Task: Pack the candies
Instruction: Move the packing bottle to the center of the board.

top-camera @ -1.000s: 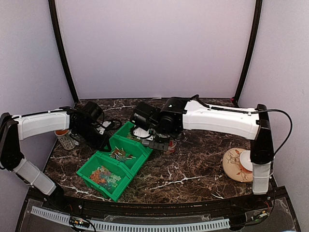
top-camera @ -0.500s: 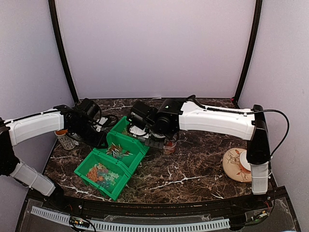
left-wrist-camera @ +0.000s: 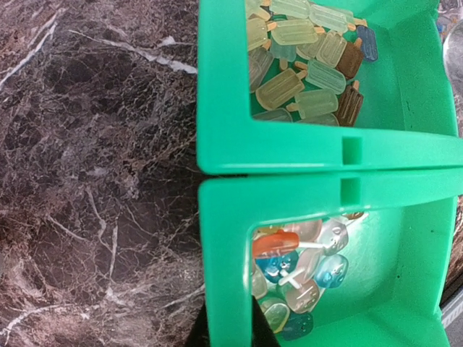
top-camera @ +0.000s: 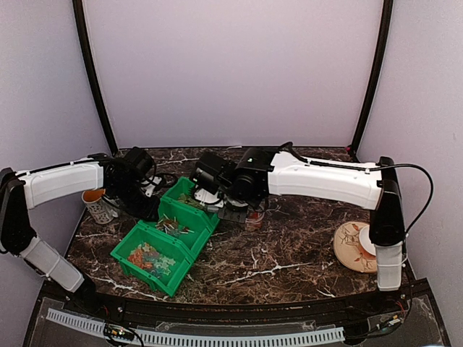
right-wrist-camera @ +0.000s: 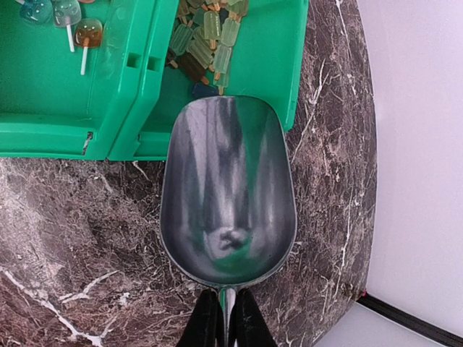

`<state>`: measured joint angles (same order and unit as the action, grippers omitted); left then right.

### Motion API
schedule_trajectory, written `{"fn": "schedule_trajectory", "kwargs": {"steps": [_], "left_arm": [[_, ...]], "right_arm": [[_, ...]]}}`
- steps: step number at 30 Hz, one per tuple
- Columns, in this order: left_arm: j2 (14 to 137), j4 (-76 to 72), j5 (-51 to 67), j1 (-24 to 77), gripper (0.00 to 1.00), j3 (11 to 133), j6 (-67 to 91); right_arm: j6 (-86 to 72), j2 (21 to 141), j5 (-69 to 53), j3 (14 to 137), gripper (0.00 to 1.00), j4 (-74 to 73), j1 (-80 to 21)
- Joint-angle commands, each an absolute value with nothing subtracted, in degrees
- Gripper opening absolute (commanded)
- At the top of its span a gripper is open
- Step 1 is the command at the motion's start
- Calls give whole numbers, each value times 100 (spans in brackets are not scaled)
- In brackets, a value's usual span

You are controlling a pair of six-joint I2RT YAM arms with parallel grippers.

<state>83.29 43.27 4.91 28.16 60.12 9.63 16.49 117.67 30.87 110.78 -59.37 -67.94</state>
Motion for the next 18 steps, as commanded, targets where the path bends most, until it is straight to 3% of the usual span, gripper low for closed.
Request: {"fn": "schedule_trajectory", "kwargs": {"steps": [1, 18], "left_arm": [[8494, 4146, 825, 2845, 0, 6406, 935], [9302, 4063, 957, 3741, 0, 7059, 588]], "right_arm": [[1618, 11633, 3157, 11054, 0, -5936, -6833], [1397, 10952, 3498, 10046, 0, -5927, -6813]]}}
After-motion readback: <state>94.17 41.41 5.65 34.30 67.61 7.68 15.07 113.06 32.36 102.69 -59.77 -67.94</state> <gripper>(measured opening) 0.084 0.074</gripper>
